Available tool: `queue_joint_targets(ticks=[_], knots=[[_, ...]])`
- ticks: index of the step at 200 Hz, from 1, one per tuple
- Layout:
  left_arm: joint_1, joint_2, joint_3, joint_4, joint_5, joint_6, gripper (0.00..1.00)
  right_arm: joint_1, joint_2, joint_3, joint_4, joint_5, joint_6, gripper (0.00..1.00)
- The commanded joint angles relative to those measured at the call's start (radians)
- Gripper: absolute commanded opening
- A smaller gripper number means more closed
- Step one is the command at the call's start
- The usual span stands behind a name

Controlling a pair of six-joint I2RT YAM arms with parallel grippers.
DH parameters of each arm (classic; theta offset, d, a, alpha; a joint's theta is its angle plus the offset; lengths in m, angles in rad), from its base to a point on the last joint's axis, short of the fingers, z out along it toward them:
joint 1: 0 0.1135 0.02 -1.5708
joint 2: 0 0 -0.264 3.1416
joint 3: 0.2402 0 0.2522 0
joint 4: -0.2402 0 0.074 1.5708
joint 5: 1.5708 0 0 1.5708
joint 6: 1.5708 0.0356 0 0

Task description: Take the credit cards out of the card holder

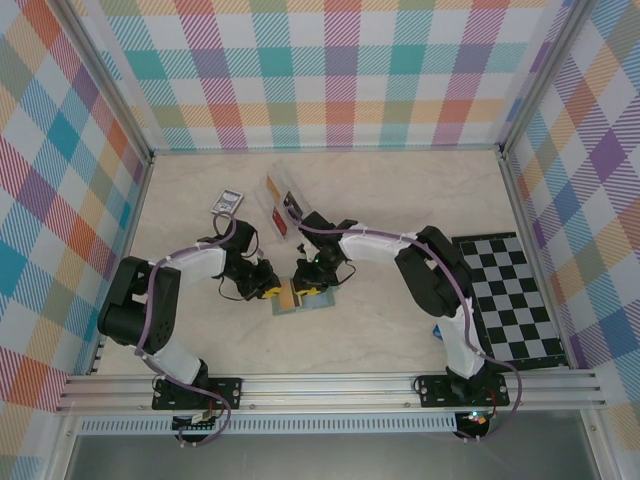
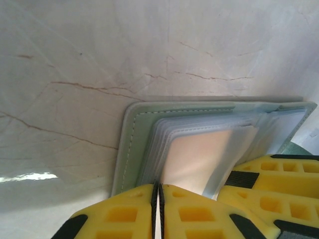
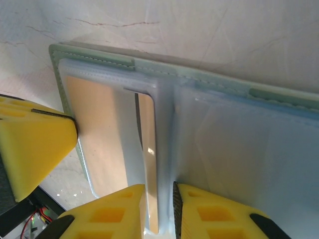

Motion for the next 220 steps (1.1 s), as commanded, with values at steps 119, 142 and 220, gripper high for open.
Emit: queue_joint_targets(ticks=[119, 142, 220], knots=[[0.000, 0.020, -0.008, -0.057, -0.065, 0.029, 0.06, -0.005, -0.004, -0.012, 0.088, -0.130, -0.001, 0.15], [0.000, 0.020, -0.007, -0.060, -0.065, 0.033, 0.05, -0.012, -0.022, -0.041, 0.141, -0.171, 0.009, 0.15], [0.000, 0.015, 0.004, -0.081, -0.083, 0.045, 0.05, -0.051, -0.099, -0.152, 0.305, -0.243, 0.073, 0.14]])
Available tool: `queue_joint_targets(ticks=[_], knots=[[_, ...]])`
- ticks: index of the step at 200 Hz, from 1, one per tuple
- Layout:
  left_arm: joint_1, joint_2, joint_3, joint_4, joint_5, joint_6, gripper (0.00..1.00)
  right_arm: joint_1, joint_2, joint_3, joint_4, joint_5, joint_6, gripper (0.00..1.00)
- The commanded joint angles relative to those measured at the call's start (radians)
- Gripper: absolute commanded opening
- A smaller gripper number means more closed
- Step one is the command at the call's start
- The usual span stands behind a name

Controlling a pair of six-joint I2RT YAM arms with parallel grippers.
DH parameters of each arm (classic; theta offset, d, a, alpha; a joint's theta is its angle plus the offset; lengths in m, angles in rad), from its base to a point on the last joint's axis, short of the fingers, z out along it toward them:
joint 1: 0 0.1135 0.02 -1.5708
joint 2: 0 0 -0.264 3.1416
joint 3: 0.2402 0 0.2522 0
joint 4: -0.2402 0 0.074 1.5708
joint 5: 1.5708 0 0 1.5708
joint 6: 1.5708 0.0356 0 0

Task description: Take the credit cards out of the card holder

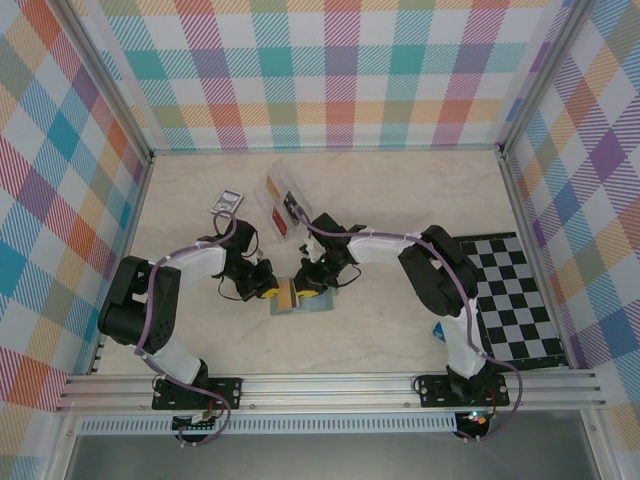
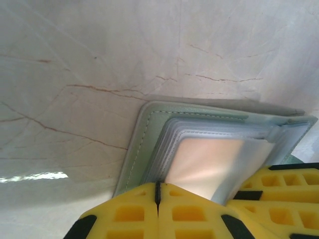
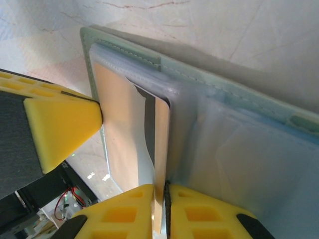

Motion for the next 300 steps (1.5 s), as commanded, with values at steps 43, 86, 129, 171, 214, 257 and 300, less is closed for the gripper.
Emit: queue_joint_targets(ticks=[43, 86, 129, 171, 214, 257, 300], knots=[[0.000, 0.006, 0.001, -0.056, -0.054, 0.016, 0.05, -0.016, -0.072, -0.037, 0.105, -0.041, 0.034, 0.07], [0.000, 0.005, 0.006, -0.060, -0.054, 0.020, 0.05, -0.017, -0.068, -0.033, 0.058, 0.024, 0.021, 0.04], [0.001, 0.002, 0.023, -0.078, -0.062, 0.025, 0.05, -0.018, -0.069, -0.031, -0.046, 0.130, -0.015, 0.04], [0.000, -0.066, 0.060, -0.089, -0.041, 0.029, 0.06, -0.018, -0.066, -0.033, -0.055, 0.134, -0.017, 0.04], [-0.024, -0.090, 0.054, 0.001, 0.057, -0.009, 0.07, -0.018, -0.054, -0.020, -0.058, 0.130, -0.016, 0.05], [-0.057, -0.025, 0.057, 0.025, 0.047, -0.025, 0.06, -0.019, -0.049, -0.019, -0.052, 0.123, -0.003, 0.10], [-0.057, 0.013, 0.050, -0.027, -0.040, -0.010, 0.05, -0.018, -0.048, -0.027, -0.014, 0.081, 0.007, 0.22]])
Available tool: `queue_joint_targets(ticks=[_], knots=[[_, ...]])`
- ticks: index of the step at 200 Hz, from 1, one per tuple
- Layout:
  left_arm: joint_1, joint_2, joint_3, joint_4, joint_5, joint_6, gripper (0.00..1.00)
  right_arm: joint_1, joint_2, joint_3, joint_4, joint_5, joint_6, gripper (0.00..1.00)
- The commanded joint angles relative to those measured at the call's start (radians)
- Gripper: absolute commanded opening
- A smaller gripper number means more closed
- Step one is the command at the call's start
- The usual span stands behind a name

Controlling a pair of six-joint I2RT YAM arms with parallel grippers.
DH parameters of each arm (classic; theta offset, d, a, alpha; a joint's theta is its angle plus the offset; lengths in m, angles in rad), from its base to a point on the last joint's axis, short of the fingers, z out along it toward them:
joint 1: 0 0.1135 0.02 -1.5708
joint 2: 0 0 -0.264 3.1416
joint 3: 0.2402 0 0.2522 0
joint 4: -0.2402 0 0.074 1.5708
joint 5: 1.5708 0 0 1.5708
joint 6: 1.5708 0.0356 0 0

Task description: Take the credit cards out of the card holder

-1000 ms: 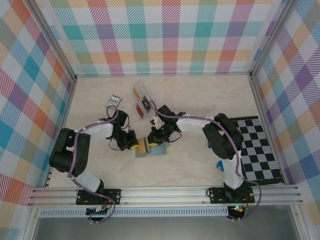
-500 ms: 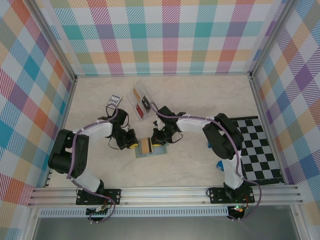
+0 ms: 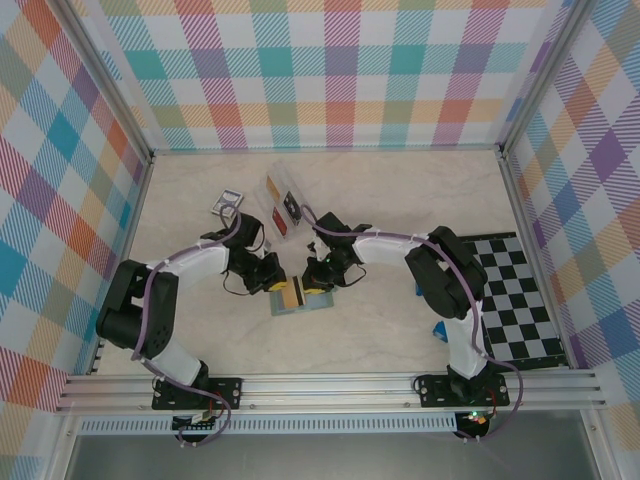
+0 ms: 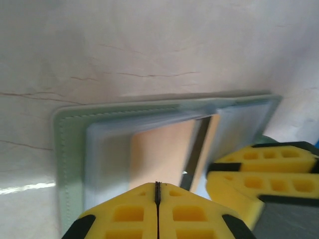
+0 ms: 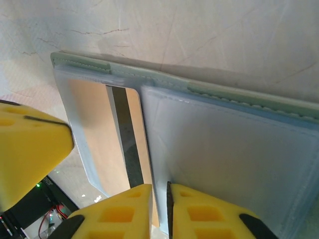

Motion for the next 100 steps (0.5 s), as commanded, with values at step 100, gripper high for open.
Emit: queue_joint_targets(ticks=[100], knots=[[-0.005, 0.047, -0.025, -0.056, -0.083, 0.009, 0.05, -0.002, 0.062, 0.061, -0.008, -0.099, -0.026, 0.26]])
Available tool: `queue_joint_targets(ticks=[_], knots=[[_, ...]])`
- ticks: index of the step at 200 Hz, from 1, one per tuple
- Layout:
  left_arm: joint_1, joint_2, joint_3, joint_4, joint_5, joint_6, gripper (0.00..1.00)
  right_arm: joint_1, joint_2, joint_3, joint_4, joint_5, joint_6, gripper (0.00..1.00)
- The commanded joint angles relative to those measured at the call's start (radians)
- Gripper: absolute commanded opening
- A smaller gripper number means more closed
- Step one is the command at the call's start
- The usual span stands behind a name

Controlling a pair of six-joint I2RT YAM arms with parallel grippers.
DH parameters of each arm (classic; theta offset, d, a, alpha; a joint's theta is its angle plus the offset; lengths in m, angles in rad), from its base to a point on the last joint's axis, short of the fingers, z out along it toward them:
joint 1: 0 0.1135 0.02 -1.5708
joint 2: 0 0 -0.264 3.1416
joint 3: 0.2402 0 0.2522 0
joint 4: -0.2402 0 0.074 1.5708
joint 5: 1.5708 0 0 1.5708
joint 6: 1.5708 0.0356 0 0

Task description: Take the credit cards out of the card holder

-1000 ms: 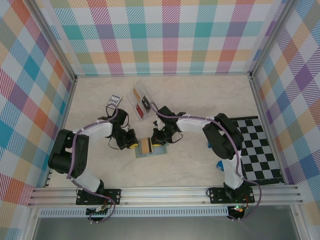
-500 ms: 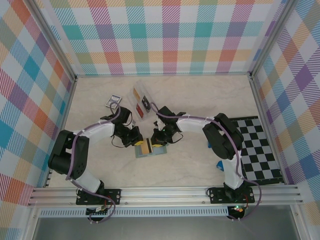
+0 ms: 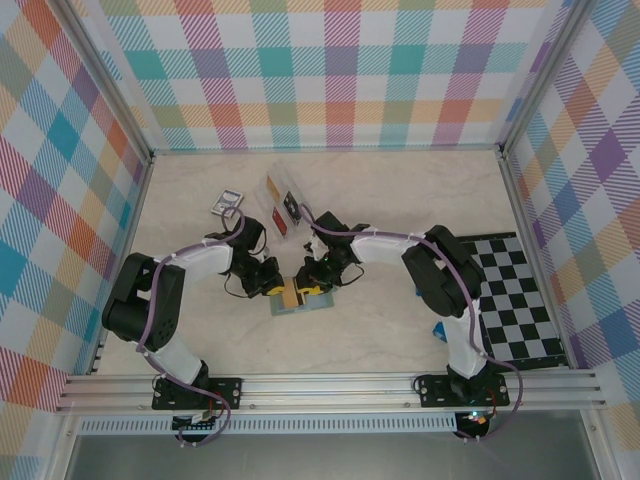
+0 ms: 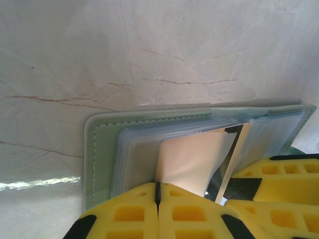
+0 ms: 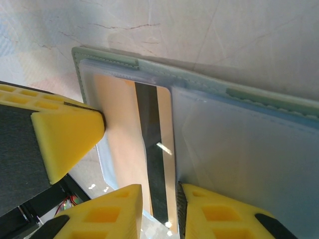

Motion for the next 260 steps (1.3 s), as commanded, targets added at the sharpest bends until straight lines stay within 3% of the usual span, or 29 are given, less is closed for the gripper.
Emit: queue_joint_targets(ticks=[1, 72, 115, 161, 192, 228, 260], knots=[[-0.005, 0.026, -0.024, -0.042, -0.046, 0.008, 0.05, -0.002, 0.031, 0.039, -0.023, -0.031, -0.029, 0.26], [-0.005, 0.024, -0.023, -0.060, -0.072, 0.011, 0.05, -0.001, 0.054, 0.053, 0.008, -0.061, -0.046, 0.22], [-0.005, 0.020, -0.023, -0.057, -0.080, 0.000, 0.06, -0.002, 0.023, 0.033, -0.004, -0.006, -0.050, 0.11], [-0.005, 0.008, -0.015, -0.059, -0.072, -0.004, 0.27, -0.011, -0.065, -0.032, -0.059, 0.116, -0.071, 0.03], [-0.005, 0.001, -0.007, -0.043, -0.048, -0.007, 0.33, -0.017, -0.141, -0.075, -0.082, 0.165, -0.078, 0.01], [-0.005, -0.085, 0.020, -0.020, -0.023, -0.030, 0.41, -0.025, -0.227, -0.105, -0.054, 0.149, -0.061, 0.00], [-0.003, -0.202, 0.038, 0.007, 0.014, -0.070, 0.59, -0.060, -0.317, -0.140, 0.021, 0.056, -0.018, 0.00]])
